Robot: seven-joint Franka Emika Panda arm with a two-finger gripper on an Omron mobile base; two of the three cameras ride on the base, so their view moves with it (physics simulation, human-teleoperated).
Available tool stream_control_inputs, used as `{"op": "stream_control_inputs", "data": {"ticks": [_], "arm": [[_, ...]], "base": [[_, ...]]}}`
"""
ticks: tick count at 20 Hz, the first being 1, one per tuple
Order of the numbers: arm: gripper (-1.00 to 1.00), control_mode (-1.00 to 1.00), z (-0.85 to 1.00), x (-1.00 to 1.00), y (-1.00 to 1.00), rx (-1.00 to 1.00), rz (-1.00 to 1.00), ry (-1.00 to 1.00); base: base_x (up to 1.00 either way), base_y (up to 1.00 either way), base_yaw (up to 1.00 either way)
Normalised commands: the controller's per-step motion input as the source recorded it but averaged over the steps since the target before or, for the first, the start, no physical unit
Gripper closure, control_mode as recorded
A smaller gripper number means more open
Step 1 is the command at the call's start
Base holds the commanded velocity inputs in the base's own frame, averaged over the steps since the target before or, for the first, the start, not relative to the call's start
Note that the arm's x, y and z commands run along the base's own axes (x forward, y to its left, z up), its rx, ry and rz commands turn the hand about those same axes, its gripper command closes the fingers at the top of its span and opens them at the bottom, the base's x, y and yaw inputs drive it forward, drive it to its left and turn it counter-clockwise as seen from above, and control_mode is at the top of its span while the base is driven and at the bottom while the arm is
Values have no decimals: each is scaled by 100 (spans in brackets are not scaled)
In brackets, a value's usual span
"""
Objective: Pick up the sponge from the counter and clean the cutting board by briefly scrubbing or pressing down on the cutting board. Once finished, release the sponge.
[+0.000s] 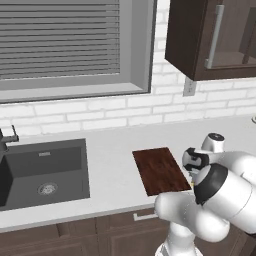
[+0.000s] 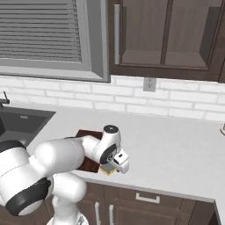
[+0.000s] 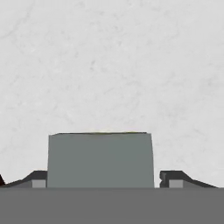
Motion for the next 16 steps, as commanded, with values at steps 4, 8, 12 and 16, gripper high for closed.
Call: {"op": "stream_control_inputs", "data": {"ticks": [4, 8, 12, 16], "arm": [[-100, -100, -12, -5, 11, 0, 0, 0], [-100, -100, -7, -1, 16, 0, 0, 0], [-100, -100, -8, -2, 17, 0, 0, 0], [100, -100, -6, 0, 18, 0, 0, 0]], "base": [[0, 0, 0], [0, 0, 0], [0, 0, 0], [0, 0, 0]]}}
